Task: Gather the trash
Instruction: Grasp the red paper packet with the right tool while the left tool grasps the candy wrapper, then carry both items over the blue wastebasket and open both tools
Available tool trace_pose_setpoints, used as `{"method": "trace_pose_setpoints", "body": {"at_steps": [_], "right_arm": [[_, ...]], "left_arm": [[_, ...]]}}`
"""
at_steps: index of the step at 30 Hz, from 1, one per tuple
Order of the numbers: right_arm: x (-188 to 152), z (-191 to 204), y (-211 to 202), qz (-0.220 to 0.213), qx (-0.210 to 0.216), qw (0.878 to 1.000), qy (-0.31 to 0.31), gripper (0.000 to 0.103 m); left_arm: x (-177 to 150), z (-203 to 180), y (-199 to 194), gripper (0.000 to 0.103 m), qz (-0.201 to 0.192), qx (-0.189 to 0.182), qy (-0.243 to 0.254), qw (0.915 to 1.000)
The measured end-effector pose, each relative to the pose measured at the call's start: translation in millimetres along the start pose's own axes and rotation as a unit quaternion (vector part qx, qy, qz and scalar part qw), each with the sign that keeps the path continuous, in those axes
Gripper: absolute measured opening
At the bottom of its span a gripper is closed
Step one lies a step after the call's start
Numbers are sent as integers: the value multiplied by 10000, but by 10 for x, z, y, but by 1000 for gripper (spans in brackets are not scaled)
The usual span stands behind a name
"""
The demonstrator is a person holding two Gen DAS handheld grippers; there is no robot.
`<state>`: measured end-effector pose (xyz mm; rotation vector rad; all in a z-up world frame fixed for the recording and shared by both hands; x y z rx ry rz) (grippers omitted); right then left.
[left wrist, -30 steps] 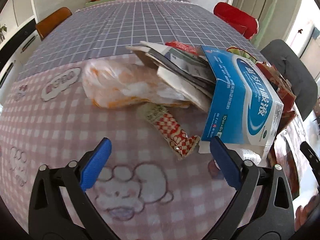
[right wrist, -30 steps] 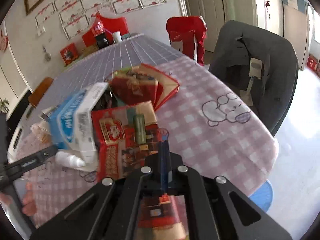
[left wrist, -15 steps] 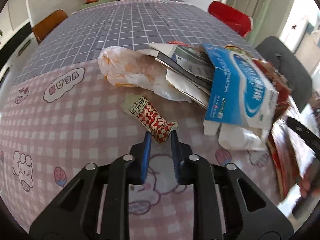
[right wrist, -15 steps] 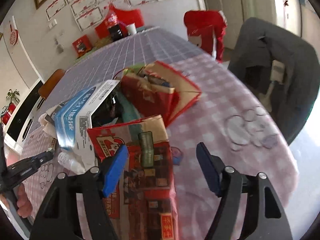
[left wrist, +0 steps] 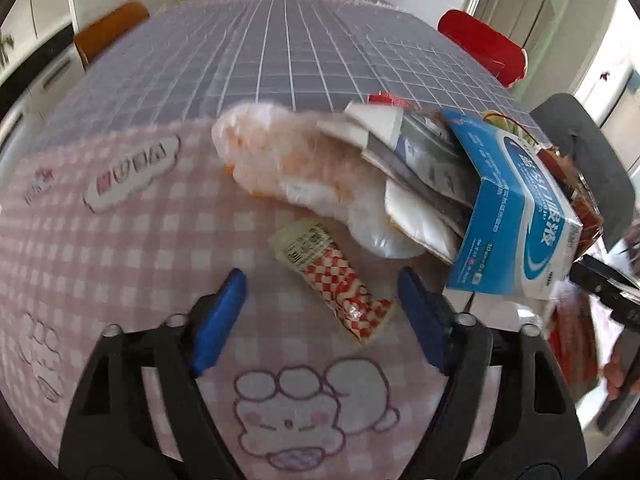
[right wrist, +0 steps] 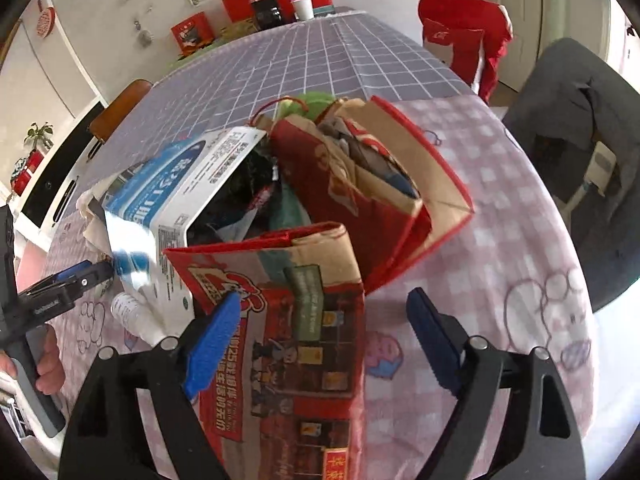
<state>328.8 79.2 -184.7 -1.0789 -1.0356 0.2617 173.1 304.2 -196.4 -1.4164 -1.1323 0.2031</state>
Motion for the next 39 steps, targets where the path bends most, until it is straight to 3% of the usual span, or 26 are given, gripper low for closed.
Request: {"method": "trace_pose_setpoints", "body": {"at_steps": [2,3,8,9,11,15,17,19,20,25,30,32,33,34,35,36,37,39], "right_arm": [[26,-4,20,-101,-27,9999,-56,64],[16,2,13,-170,-132,9997,-113,41],[-96,-109,-125,-433,4,9975,560,15],[-125,-123,-200,-532,-80,9964,651,0],[-183,-147,-363,-650,-433,9943,726,1],[-256,-86,-591,-830,-405,9939,603,1],[-241,-105,-638,-887,-422,9935,571,13],[-206,-131,-617,-846,-395,9939,593,81],[-181,-149,-607,-877,-356,9938,584,82],[41,32,-437,-847,-143,9963,-8,82],[102,17,-5,-376,-44,9991,174,84],[152,32,50,-496,34,9986,172,85],[183,47,76,-537,57,9985,104,77],[192,58,93,-524,86,9986,70,60],[199,58,88,-569,15,9984,23,51],[195,73,91,-566,66,9984,-29,29],[176,93,100,-539,250,9982,13,20],[143,106,65,-556,356,9977,154,14]], "left_arm": [[8,18,1,32,-113,248,47,9996],[17,41,-3,30,-167,368,39,9992],[-13,68,-59,21,-130,162,84,9998],[-46,69,-89,21,-122,105,119,9998],[-116,92,-159,21,-125,36,150,9998],[-179,56,-329,21,-177,-226,199,9994],[-191,41,-392,21,-205,-331,216,9990],[-186,35,-441,21,-263,-356,220,9988],[-188,31,-464,21,-281,-357,212,9987],[-205,49,-620,21,-329,-562,162,9977],[-180,72,-740,21,-408,-689,119,9967],[-184,82,-743,21,-403,-679,126,9968],[-183,91,-740,21,-404,-671,128,9968],[-176,103,-730,21,-404,-662,129,9969],[-174,108,-726,21,-406,-656,130,9969],[-174,106,-720,21,-399,-663,140,9969],[-170,102,-711,21,-389,-664,143,9969],[-160,70,-693,21,-379,-648,162,9970]]}}
Point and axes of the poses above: each gripper's, at about its wrist camera, not at the fingertips, and y roughly the way its jaws point, z to its left, x to its top, the point moved 8 cm from there along y, roughly the way its jaws point, and after that the axes turned 15 degrees about -y, right-handed, at the moved point
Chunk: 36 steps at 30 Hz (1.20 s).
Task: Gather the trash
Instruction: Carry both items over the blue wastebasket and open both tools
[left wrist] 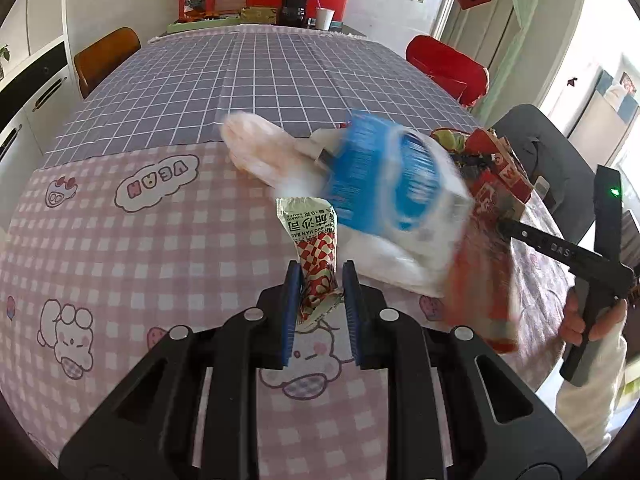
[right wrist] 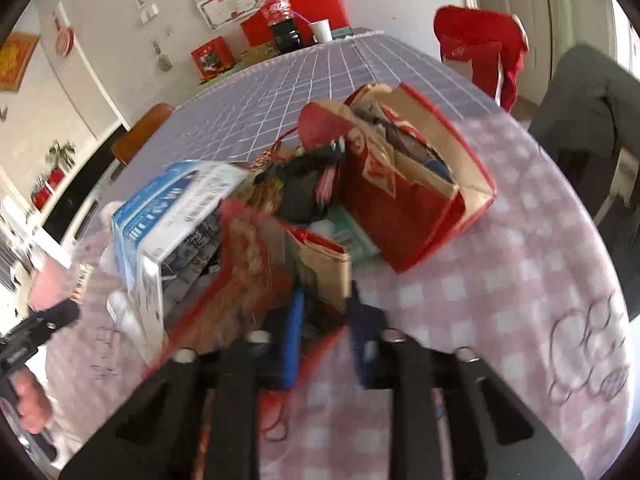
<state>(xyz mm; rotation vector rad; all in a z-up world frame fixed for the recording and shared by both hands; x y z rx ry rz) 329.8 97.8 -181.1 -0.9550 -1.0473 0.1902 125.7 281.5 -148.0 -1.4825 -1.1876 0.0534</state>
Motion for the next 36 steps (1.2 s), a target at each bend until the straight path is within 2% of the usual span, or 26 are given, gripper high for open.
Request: {"method": "trace_pose_setpoints", "body": {"at_steps": [7,12,18,25,32,36], "right_arm": [[-30,54,-537,-575,-700,9958,98,7],[-64,-90,-1127,-1087,-1380,9838,351,4],[-279,-340,-1715,-1357,-1850,9708,699,4],[-815,-675,-2354,-1499,-2430,9503,1241,4],[-1558,-1087,-2932,-1488,-3065,9205,1912,4],[-1972,-1284,-3149,-1399,-3334,9042,2274,4]], "left_arm": [[39,-243,-41,21,-49,-238,211,9995],[59,-569,-146,22,-162,-583,510,9969],[-46,-1105,-263,22,-156,-1126,986,9886],[-427,-1863,-318,22,123,-1692,1708,9706],[-958,-2656,-319,22,472,-2105,2461,9449],[-1328,-3088,-332,22,713,-2294,2881,9270]]}}
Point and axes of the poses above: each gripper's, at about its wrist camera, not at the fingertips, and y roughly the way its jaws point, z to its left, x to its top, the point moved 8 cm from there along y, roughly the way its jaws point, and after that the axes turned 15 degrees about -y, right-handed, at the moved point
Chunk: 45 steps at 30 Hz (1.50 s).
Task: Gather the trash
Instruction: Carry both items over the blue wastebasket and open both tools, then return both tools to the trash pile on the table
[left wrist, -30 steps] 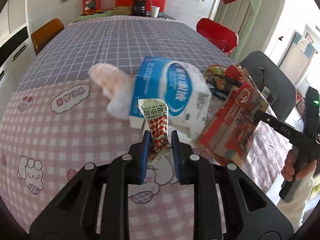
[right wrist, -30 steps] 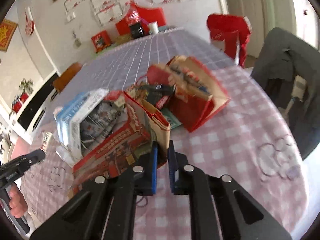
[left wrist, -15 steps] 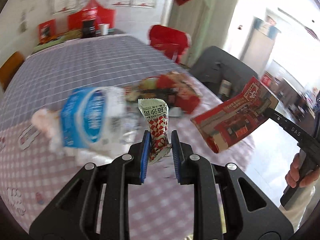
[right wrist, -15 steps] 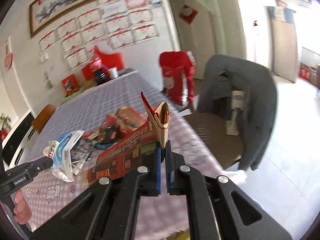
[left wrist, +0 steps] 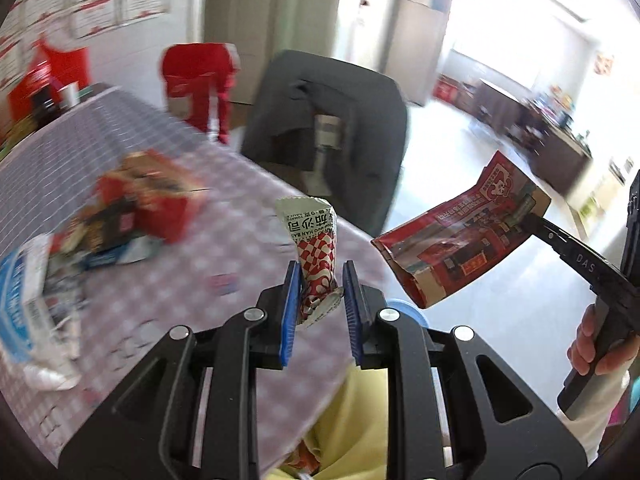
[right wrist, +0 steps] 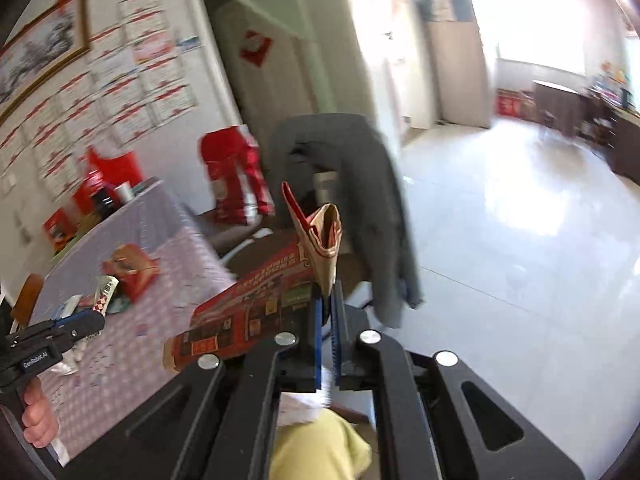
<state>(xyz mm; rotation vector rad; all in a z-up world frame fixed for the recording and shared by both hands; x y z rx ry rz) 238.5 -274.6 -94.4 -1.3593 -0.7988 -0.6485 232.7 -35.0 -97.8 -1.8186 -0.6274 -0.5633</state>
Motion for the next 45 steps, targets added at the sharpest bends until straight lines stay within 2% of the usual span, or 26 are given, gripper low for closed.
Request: {"method": "trace_pose_setpoints", "body": {"at_steps": [7,10,16,18,19,20,21,23,27,32,35,36,37,38,41,45], "right_arm": [[-462,-738,-130,273,-567,9962,606,4],[-677,-1042,-196,410,-787,9922,875,4],[-1078,-1529,-324,678,-1168,9821,1309,5],[-1220,-1665,-359,789,-1313,9780,1413,5],[-1250,-1693,-360,824,-1352,9767,1446,5],[-1326,-1751,-368,879,-1389,9747,1513,5],[-1350,-1792,-339,923,-1402,9734,1562,5],[-1418,-1836,-289,1044,-1444,9701,1647,5],[-1529,-1845,-123,1265,-1426,9672,1680,5],[-1492,-1757,221,1516,-1340,9670,1547,5],[-1405,-1690,451,1675,-1349,9675,1332,12],[-1367,-1662,526,1729,-1311,9686,1211,31],[-1332,-1624,599,1805,-1236,9691,1140,66],[-1301,-1598,656,1876,-1226,9681,1121,76],[-1239,-1510,689,1749,-1118,9727,1041,77],[-1241,-1417,747,1881,-1122,9712,941,77]], "left_arm": [[-220,-804,481,22,541,-322,642,9960],[-396,-1159,733,22,860,-453,973,9905],[-656,-1621,1184,22,1379,-546,1385,9792],[-694,-1722,1316,25,1522,-582,1427,9763],[-725,-1782,1380,32,1609,-631,1434,9745],[-721,-1798,1429,53,1659,-633,1441,9735],[-707,-1839,1490,61,1650,-589,1451,9738],[-644,-1827,1563,63,1497,-470,1453,9769],[-570,-1714,1641,63,1536,-345,1327,9786],[-470,-1451,1682,63,1491,-80,1120,9824],[-428,-1328,1656,63,1440,13,1010,9844],[-426,-1300,1635,63,1417,39,987,9850],[-414,-1270,1625,63,1399,64,962,9855],[-400,-1232,1616,63,1386,87,930,9859],[-385,-1169,1576,63,1357,117,855,9870],[-370,-1094,1563,63,1323,151,830,9876]]}}
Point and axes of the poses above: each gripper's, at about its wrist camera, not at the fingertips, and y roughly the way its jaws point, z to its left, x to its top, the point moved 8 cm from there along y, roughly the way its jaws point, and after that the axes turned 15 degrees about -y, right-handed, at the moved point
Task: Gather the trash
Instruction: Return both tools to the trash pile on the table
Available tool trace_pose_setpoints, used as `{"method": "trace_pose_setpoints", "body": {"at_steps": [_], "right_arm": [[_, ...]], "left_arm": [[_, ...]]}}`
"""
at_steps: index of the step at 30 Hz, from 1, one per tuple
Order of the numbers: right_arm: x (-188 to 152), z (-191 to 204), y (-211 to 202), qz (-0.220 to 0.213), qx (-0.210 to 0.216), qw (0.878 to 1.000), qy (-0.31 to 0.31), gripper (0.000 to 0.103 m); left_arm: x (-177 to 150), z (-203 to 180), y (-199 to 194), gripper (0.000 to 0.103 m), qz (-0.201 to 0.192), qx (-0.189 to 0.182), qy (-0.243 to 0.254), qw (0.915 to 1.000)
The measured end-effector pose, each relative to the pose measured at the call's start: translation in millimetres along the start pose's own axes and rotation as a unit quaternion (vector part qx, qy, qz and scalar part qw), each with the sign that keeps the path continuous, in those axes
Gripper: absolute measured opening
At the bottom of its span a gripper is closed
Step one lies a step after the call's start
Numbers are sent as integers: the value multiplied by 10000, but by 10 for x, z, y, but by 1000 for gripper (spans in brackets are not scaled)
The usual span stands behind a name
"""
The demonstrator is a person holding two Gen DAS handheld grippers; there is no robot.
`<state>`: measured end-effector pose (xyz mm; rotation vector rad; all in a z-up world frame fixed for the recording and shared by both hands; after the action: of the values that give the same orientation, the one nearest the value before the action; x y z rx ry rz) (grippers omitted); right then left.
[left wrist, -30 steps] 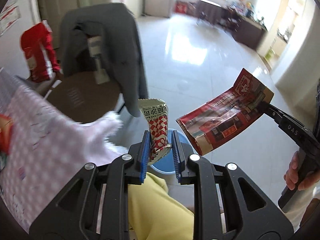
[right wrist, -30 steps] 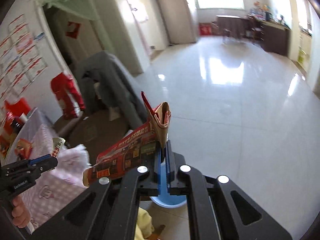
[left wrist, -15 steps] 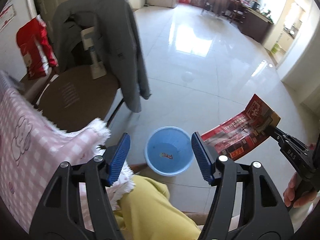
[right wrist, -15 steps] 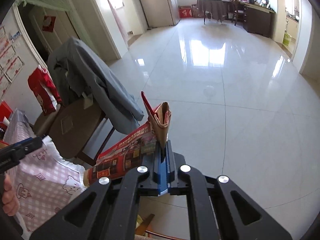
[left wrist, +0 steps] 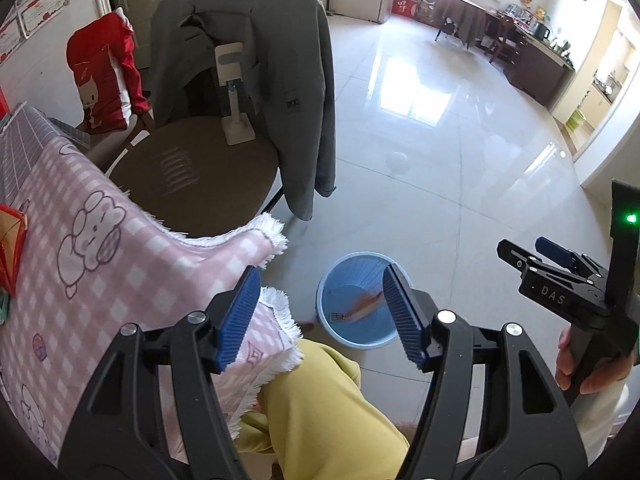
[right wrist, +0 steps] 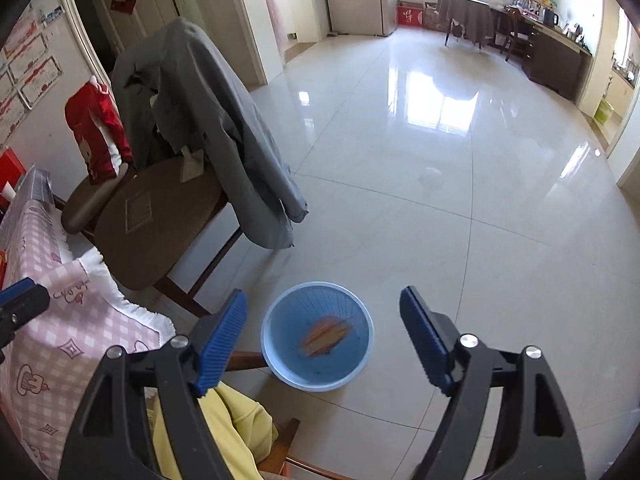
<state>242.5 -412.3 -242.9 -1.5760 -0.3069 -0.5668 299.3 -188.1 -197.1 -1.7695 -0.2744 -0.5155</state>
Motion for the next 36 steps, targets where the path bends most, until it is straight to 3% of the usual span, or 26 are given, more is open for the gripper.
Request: {"method": "trace_pose_setpoints", "body": {"at_steps": [19,28,36], "right_arm": [[16,341,-483,-256,70,9994,-239,77],[153,923,-801,-542,350,9958,-656,84],[233,1726,-985,-677,978,9863,-1142,87]], "left_arm": [[-67,238,-227,63,-153,-69,-164,9997],[-125,694,-667,70,-582,21,-528,9969],[-285,1360,-1141,72,-988,260,-1124,9884]]}}
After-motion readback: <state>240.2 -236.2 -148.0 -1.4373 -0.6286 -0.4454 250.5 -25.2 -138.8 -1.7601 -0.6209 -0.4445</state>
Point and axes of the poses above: each gripper's, at about its wrist camera, not at the fingertips, and y roughly the way its jaws point, z to its left, x to its top, the point moved 8 cm from there along y, roughly the way its jaws point, and after that the axes turned 15 degrees about -y, right-handed, at the moved point
